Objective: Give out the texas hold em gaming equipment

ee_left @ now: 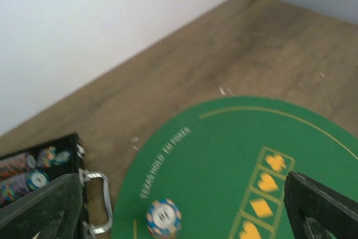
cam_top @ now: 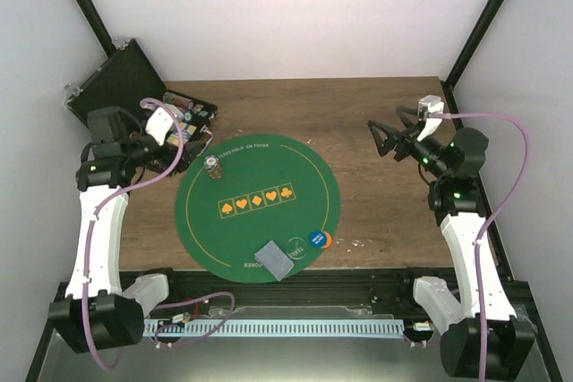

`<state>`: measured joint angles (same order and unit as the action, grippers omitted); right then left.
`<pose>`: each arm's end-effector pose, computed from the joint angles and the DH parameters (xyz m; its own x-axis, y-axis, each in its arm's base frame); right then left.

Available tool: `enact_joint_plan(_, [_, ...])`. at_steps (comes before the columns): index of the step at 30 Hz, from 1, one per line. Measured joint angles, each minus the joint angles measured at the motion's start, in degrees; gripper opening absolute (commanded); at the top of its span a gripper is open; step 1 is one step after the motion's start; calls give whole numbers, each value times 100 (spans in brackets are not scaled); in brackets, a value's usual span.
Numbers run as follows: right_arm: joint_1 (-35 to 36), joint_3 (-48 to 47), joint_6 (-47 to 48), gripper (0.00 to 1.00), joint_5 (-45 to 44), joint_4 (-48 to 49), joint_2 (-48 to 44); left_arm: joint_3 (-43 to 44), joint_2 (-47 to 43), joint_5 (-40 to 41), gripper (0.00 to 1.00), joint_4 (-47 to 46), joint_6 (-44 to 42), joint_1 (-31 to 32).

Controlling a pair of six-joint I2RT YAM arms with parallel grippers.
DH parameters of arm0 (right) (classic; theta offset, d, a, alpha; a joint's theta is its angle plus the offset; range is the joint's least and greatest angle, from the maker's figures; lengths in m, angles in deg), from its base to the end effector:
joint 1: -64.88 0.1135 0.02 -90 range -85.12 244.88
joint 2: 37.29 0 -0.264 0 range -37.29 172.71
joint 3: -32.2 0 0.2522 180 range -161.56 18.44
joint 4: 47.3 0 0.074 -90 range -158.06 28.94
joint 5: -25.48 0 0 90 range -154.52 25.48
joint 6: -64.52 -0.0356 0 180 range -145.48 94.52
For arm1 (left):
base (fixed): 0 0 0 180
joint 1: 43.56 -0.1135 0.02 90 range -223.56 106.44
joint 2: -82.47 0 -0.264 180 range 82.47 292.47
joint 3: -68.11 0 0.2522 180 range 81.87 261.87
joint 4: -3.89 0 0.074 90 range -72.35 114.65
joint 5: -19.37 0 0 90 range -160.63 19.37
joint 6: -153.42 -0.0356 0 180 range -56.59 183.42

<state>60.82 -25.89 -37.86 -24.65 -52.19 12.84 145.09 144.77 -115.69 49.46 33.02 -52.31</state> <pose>0.2028 0.0085 0.3565 -0.0731 0.1701 -0.9827 -0.5821 0.7929 0.1806 0.2275 0.0095 0.3603 -0.1882 0.3327 -0.9241 0.6819 0.7214 0.1208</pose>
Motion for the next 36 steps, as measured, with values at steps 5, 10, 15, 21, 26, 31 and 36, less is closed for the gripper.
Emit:
enact_joint_plan(5, [61,-372,-232,100,715,-916,291,400,-181,240,99,1912,-570,424])
enact_joint_plan(10, [837,-905,-177,100,450,-2111,481,719,-26,413,100,3237,-682,1023])
enact_joint_plan(15, [2081,-1248,-122,90,-584,-3187,734,706,20,708,100,3816,-623,1572])
enact_joint_plan(21, [4260,-1340,-404,82,-2312,-4354,1961,603,22,1032,100,3995,-490,1781])
enact_joint_plan(26, [5357,-1340,-175,81,-2835,-4942,3005,396,-122,1298,100,3998,-411,1779])
enact_joint_plan(31, [5974,-1351,1351,91,-2688,-5045,3440,260,-516,1353,100,4061,-424,1779])
enact_joint_plan(36, [6008,-1158,3648,97,-2234,-4660,3381,262,-619,1333,100,4155,-439,1779])
